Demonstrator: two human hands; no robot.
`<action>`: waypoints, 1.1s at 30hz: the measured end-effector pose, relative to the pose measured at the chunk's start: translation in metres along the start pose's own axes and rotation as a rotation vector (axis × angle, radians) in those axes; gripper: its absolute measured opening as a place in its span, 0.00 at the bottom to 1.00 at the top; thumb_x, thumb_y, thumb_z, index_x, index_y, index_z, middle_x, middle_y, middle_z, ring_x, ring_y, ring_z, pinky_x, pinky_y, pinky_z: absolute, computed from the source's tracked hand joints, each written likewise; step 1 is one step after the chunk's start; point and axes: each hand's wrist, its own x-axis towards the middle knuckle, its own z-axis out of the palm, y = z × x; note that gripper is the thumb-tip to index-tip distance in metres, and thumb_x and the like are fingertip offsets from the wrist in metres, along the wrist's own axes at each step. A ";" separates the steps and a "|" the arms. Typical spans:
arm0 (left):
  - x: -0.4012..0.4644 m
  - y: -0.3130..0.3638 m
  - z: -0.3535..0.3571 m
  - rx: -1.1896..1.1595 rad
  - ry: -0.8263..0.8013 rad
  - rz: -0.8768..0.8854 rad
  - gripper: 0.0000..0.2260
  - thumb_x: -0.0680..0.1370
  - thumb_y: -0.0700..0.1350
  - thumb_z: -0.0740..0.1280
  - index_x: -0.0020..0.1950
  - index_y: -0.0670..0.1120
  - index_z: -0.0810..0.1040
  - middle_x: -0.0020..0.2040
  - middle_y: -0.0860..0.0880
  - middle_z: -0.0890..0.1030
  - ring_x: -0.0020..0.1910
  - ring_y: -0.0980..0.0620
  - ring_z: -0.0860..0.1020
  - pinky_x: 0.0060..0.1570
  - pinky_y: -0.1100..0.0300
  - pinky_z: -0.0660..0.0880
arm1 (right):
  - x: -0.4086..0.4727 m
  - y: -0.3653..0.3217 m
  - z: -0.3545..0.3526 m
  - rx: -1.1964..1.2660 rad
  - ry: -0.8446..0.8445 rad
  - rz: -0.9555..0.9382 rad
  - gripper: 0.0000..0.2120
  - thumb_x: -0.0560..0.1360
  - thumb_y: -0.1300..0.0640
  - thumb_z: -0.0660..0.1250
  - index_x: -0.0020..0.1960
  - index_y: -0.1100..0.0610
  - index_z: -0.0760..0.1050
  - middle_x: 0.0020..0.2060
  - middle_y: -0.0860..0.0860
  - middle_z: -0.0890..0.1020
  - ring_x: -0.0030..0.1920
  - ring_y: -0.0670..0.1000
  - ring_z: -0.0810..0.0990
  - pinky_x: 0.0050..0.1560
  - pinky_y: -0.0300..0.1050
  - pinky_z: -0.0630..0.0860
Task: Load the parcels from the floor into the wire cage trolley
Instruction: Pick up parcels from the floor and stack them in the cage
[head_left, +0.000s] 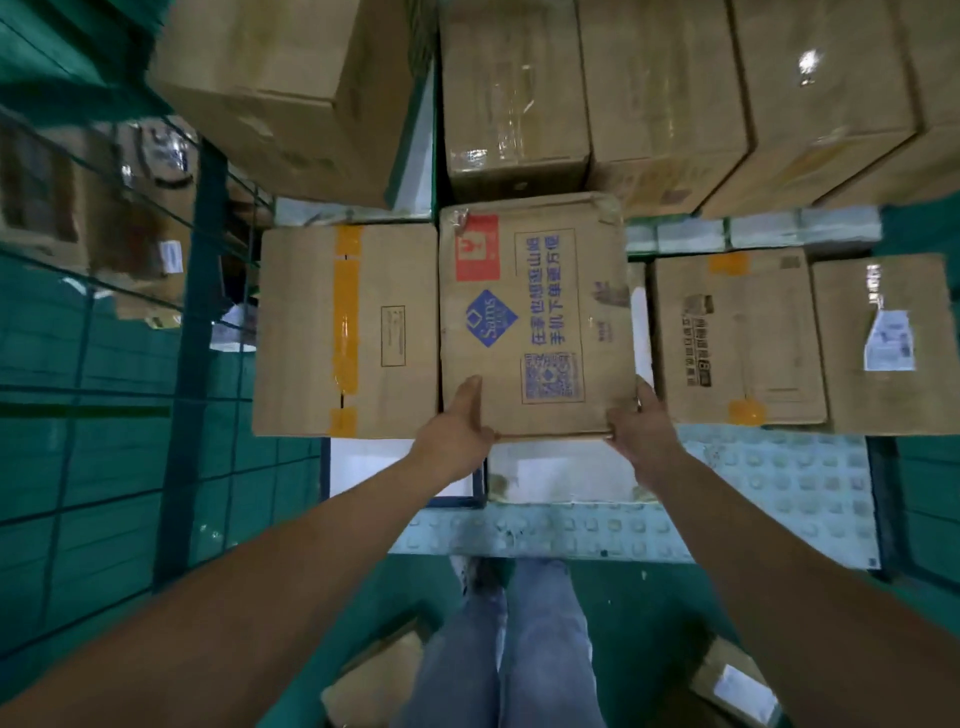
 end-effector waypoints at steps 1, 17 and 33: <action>0.006 0.000 0.002 -0.009 0.016 -0.006 0.35 0.83 0.50 0.64 0.84 0.58 0.47 0.79 0.50 0.68 0.66 0.41 0.77 0.55 0.58 0.72 | 0.007 0.000 0.001 -0.002 0.011 -0.009 0.26 0.81 0.68 0.61 0.72 0.45 0.70 0.60 0.53 0.81 0.53 0.52 0.78 0.56 0.53 0.79; -0.004 0.031 -0.016 -0.086 -0.034 -0.094 0.33 0.82 0.46 0.65 0.83 0.50 0.52 0.73 0.43 0.73 0.57 0.47 0.75 0.51 0.62 0.69 | -0.019 -0.020 -0.010 -0.086 -0.018 0.091 0.38 0.82 0.55 0.67 0.83 0.41 0.49 0.76 0.53 0.65 0.67 0.60 0.74 0.53 0.52 0.80; -0.201 0.140 -0.033 -0.235 -0.123 0.204 0.27 0.81 0.46 0.67 0.79 0.47 0.64 0.51 0.50 0.75 0.44 0.50 0.76 0.45 0.58 0.74 | -0.298 -0.066 -0.061 0.131 0.069 -0.110 0.25 0.84 0.55 0.63 0.80 0.53 0.63 0.64 0.58 0.77 0.61 0.59 0.79 0.61 0.53 0.78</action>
